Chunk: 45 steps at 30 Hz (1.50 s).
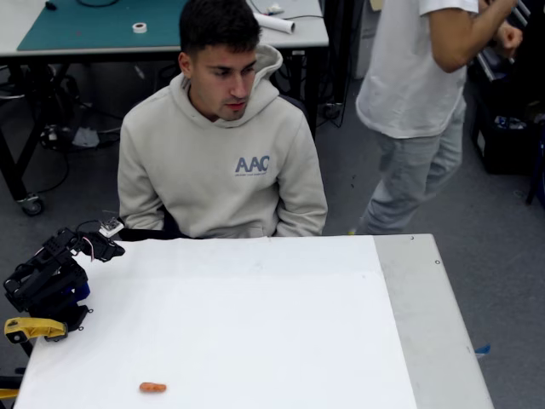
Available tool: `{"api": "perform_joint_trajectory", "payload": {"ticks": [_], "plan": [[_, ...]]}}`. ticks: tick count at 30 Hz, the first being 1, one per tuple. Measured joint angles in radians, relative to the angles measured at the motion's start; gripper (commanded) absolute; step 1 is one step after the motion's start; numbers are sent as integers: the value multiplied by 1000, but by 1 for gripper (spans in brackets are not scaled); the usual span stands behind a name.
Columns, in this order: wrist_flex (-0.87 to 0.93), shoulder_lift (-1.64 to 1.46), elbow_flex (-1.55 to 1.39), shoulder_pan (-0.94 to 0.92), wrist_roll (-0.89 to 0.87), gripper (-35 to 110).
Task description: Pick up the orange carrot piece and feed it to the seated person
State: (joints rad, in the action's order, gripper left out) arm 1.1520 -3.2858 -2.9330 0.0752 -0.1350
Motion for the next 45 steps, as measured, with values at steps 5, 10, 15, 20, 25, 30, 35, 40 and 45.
{"api": "perform_joint_trajectory", "payload": {"ticks": [5,10,15,20,25,30,35,40,45], "plan": [[0,-8,0,0,0,-2],[0,-6,0,0,0,-2],[0,-8,0,0,0,-2],[0,-5,0,0,0,-2],[0,-9,0,0,0,-2],[0,-8,0,0,0,-2],[0,-8,0,0,-3,-2],[0,-8,0,0,-18,-2],[0,-8,0,0,-18,-2]]}}
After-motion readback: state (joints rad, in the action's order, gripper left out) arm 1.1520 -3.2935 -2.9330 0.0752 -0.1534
